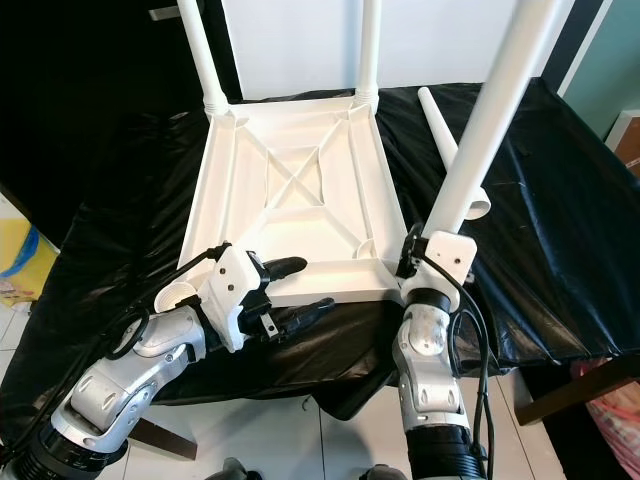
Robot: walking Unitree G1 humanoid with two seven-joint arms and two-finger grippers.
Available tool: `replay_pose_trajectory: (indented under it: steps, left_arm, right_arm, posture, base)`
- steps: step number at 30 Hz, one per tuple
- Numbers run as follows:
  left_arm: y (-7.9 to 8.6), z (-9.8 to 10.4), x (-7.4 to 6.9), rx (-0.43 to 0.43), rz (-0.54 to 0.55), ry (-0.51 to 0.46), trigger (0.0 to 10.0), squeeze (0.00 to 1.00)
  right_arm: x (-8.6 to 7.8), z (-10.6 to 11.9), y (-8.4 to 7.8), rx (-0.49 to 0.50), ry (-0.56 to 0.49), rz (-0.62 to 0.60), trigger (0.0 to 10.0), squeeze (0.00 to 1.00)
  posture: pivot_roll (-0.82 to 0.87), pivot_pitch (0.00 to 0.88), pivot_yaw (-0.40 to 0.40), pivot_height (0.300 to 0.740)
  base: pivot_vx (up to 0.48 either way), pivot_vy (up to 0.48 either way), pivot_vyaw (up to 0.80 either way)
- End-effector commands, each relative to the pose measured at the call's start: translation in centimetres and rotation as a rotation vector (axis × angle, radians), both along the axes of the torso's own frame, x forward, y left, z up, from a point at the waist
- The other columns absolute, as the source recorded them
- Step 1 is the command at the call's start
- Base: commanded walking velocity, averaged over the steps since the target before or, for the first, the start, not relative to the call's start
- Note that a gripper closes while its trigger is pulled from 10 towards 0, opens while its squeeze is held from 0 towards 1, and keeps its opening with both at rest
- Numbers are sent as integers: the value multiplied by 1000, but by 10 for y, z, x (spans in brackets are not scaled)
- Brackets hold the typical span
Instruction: Building children table
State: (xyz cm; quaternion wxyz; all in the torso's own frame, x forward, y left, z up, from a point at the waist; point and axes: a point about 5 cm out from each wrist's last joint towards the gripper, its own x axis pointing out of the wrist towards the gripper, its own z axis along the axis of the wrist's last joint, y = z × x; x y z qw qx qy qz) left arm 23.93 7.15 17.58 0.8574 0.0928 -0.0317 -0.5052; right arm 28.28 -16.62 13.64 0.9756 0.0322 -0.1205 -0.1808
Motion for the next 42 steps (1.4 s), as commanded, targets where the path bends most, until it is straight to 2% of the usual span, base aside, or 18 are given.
replay_pose_trajectory:
  steps: [1,3,6,7,8,9,10,11,12,13,15,16,17,20,21,27,33,42]
  left_arm:
    - [-3,5,-5,-3,-90,-11,10000,0]
    - [-3,5,-4,-4,-91,-11,10000,0]
    - [-4,7,-4,-12,-100,-12,10000,0]
    - [-4,7,-4,-12,-100,-12,10000,0]
    - [-4,7,-3,-13,-103,-13,10000,0]
    - [-5,7,-3,-14,-105,-13,10000,0]
    - [-5,7,-3,-14,-105,-13,10000,0]
    - [-6,7,-3,-16,-108,-14,10000,0]
    - [-6,7,-3,-16,-108,-14,10000,0]
    - [-6,7,-2,-18,-110,-14,10000,0]
    - [-6,7,-2,-18,-110,-14,10000,0]
    - [-7,8,-2,-19,-115,-15,10000,0]
    - [-8,8,-2,-20,-118,-15,10000,0]
    - [-8,8,-2,-20,-120,-15,10000,0]
    - [-8,8,-2,-21,-118,-16,10000,0]
    - [-7,9,-1,-25,-115,-18,10000,0]
    - [-6,10,-1,-32,-111,-23,10000,0]
    - [-6,12,1,-42,-112,-26,10000,0]
  right_arm:
    - [-2,-1,-4,12,-13,1,10000,1000]
    - [-2,3,-5,1,-35,20,10000,1000]
    - [2,11,-9,-42,-65,156,10000,1000]
    - [2,11,-9,-42,-65,156,10000,1000]
    - [4,11,-8,-39,-55,236,10000,1000]
    - [6,11,-7,-18,-42,312,10000,608]
    - [6,11,-7,-18,-42,312,10000,608]
    - [8,10,-5,19,-24,426,10000,0]
    - [8,10,-5,19,-24,426,10000,0]
    - [9,9,-3,45,-14,502,10000,0]
    - [9,9,-3,45,-14,502,10000,0]
    - [10,9,-2,81,-5,578,2275,0]
    - [11,8,-2,103,-1,622,2275,0]
    - [11,8,-3,115,1,641,2275,0]
    - [13,8,-3,111,3,651,0,0]
    - [15,5,-3,96,9,662,0,0]
    - [15,4,-6,122,12,699,0,0]
    - [15,7,-10,127,-5,668,0,0]
  posture:
    - [-76,79,34,740]
    - [-79,79,35,740]
    - [-92,79,38,740]
    - [-92,79,38,740]
    - [-99,79,41,740]
    - [-102,78,43,740]
    - [-102,78,43,740]
    - [-108,80,46,740]
    - [-108,80,46,740]
    - [-109,79,49,740]
    - [-109,79,49,740]
    - [-110,78,48,740]
    - [-110,78,48,740]
    - [-110,78,48,740]
    - [-106,76,43,740]
    - [-104,70,42,740]
    - [-110,66,50,740]
    - [-115,61,51,740]
  base:
    - [0,0,0]
    - [0,0,0]
    - [0,0,0]
    - [0,0,0]
    - [0,0,0]
    - [0,0,0]
    - [0,0,0]
    - [0,0,0]
    - [0,0,0]
    - [0,0,0]
    - [0,0,0]
    - [0,0,0]
    - [0,0,0]
    - [0,0,0]
    - [0,0,0]
    - [0,0,0]
    - [0,0,0]
    - [0,0,0]
